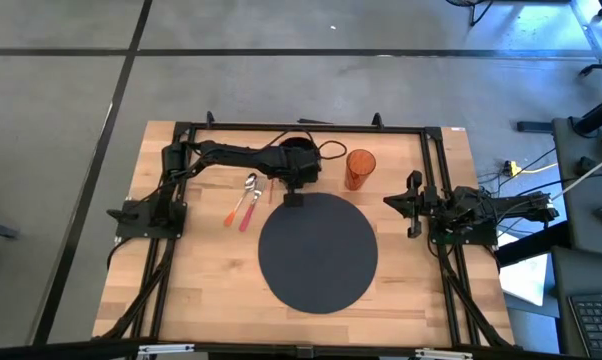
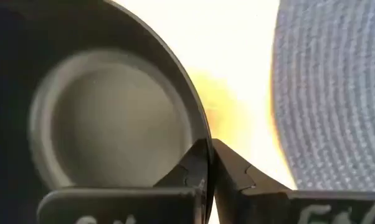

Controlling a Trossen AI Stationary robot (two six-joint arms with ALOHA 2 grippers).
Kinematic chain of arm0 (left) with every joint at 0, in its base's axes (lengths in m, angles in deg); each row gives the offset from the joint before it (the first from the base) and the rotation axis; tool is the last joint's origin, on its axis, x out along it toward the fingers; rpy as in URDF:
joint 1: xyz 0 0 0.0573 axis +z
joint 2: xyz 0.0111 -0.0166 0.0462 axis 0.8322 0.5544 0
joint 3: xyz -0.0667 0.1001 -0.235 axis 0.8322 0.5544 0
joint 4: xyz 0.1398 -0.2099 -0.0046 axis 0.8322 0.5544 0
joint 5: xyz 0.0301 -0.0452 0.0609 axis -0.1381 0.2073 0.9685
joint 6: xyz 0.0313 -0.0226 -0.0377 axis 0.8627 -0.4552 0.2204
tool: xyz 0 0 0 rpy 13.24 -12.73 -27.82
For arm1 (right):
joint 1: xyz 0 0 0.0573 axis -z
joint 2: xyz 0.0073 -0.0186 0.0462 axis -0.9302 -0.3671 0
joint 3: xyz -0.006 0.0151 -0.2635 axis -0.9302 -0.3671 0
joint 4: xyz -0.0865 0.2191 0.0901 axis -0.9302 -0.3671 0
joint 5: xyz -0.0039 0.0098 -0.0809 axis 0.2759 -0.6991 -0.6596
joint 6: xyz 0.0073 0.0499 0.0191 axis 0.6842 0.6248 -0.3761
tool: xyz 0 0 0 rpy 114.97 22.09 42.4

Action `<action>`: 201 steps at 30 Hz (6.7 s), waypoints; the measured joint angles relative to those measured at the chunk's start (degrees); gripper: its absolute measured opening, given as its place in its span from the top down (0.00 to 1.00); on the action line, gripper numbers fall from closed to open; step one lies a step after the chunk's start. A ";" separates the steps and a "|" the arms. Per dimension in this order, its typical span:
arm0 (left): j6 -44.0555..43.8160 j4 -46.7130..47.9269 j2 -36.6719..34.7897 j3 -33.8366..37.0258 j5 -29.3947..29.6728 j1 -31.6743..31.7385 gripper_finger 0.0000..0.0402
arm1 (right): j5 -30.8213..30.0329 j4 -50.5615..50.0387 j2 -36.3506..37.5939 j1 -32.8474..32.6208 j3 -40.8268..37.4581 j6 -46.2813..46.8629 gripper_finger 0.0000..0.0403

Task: Pick & Place Utensil
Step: Put the black bowl on the blue mat, then put the orange cup to the top right of the black bowl on the blue mat

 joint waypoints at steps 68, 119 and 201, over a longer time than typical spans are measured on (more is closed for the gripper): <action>3.80 4.46 -1.00 -7.76 -9.81 -33.19 0.99 | 1.38 -0.20 0.00 0.02 -0.01 0.13 0.95; 1.90 27.75 1.05 -25.16 -12.68 -31.74 0.82 | 1.36 -0.28 0.02 0.00 -0.02 0.13 0.95; -1.91 -82.55 -65.69 70.97 -5.84 1.58 0.99 | -9.72 -23.28 -26.44 3.89 32.18 6.57 1.00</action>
